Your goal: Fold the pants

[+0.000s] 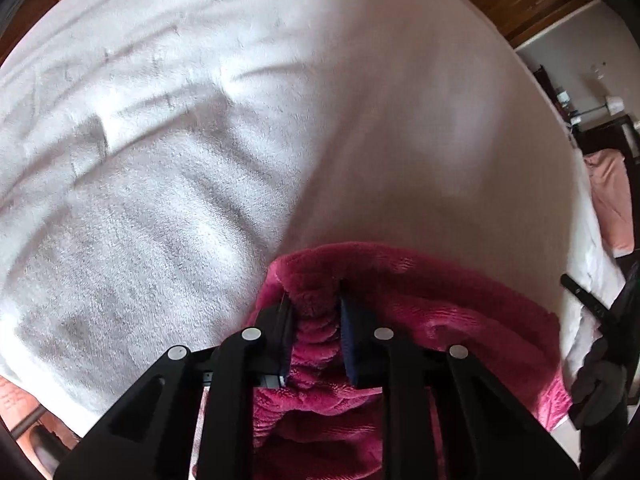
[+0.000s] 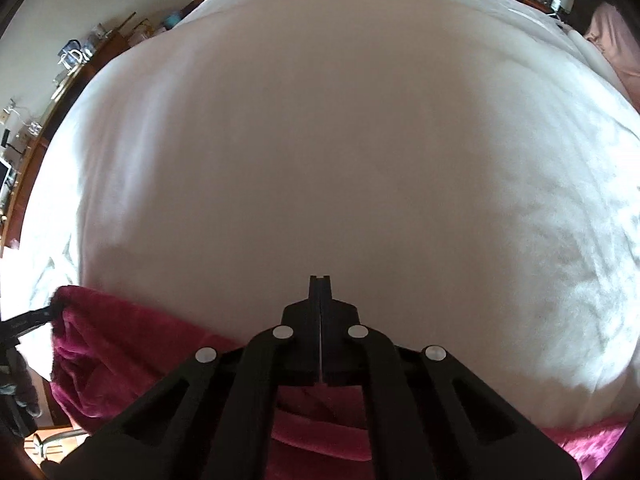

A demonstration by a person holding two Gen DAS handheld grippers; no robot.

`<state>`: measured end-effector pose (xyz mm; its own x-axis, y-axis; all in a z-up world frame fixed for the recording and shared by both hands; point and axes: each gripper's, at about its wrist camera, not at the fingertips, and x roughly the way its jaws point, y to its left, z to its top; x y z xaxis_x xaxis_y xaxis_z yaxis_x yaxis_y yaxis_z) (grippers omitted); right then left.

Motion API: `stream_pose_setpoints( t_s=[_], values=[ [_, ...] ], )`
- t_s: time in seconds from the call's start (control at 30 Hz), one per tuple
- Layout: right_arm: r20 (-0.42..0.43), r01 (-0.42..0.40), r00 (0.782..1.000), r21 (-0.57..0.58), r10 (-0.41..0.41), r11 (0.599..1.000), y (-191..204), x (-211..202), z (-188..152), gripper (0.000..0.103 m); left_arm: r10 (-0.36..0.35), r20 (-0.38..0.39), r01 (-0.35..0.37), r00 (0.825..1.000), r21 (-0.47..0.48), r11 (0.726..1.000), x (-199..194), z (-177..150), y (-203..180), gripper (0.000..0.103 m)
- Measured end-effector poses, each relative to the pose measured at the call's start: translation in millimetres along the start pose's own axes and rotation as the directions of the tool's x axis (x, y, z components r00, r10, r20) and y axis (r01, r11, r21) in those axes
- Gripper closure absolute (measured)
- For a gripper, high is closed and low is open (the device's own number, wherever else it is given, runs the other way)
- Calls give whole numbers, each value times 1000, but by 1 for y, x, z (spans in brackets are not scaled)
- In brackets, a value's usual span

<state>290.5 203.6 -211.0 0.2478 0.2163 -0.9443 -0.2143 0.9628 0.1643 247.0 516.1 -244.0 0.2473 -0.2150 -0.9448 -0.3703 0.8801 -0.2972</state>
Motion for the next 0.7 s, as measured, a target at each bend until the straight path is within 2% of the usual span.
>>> stream_pose_setpoints(
  t_s=[0.03, 0.1, 0.13, 0.17, 0.23, 0.3, 0.37, 0.43, 0.47, 0.5, 0.53, 0.63, 0.7],
  values=[
    [2, -34, 999, 6, 34, 999, 0, -6, 0, 101, 2, -1, -2, 1000, 7, 1000, 0, 2, -3, 80],
    [-15, -70, 997, 3, 70, 998, 1, -14, -4, 77, -6, -1, 6, 1000, 8, 1000, 0, 4, -5, 80],
    [-20, -94, 995, -2, 94, 996, 3, -21, -8, 51, -11, -2, 11, 1000, 3, 1000, 0, 5, -5, 80],
    [-16, -113, 993, -12, 113, 994, 3, -27, -13, 47, -15, -2, 15, 1000, -1, 1000, -1, 5, -6, 80],
    [-37, -136, 990, -46, 134, 990, 9, -33, -26, 47, -26, 0, 26, 1000, -6, 1000, -4, 4, -5, 80],
    [-63, -146, 988, -64, 142, 987, 13, -30, -37, 53, -34, 4, 34, 999, 2, 999, -8, 2, -7, 80],
    [-106, -139, 986, -84, 130, 987, 19, -18, -48, 65, -36, 7, 36, 999, 17, 999, -11, -1, -8, 80],
    [-155, -138, 980, -101, 122, 985, 29, 3, -53, 72, -38, 6, 38, 999, 27, 999, -12, -2, -8, 81],
    [-161, -113, 983, -129, 91, 985, 33, 11, -54, 89, -39, 6, 39, 999, 32, 999, -13, -3, -9, 81],
    [-146, -58, 989, -159, 35, 986, 37, 16, -53, 96, -42, 5, 42, 999, 37, 998, -14, -3, -10, 81],
    [-112, -29, 994, -146, 12, 989, 33, 15, -49, 97, -48, 6, 48, 999, 45, 998, -14, -2, -14, 82],
    [-34, -8, 999, -47, 6, 999, 22, 4, -27, 99, -64, 20, 62, 998, 84, 995, -18, 3, -25, 83],
    [-27, 10, 1000, -46, -11, 999, 21, 6, -20, 99, -56, 32, 52, 998, 118, 992, -18, 4, -32, 83]
  ],
)
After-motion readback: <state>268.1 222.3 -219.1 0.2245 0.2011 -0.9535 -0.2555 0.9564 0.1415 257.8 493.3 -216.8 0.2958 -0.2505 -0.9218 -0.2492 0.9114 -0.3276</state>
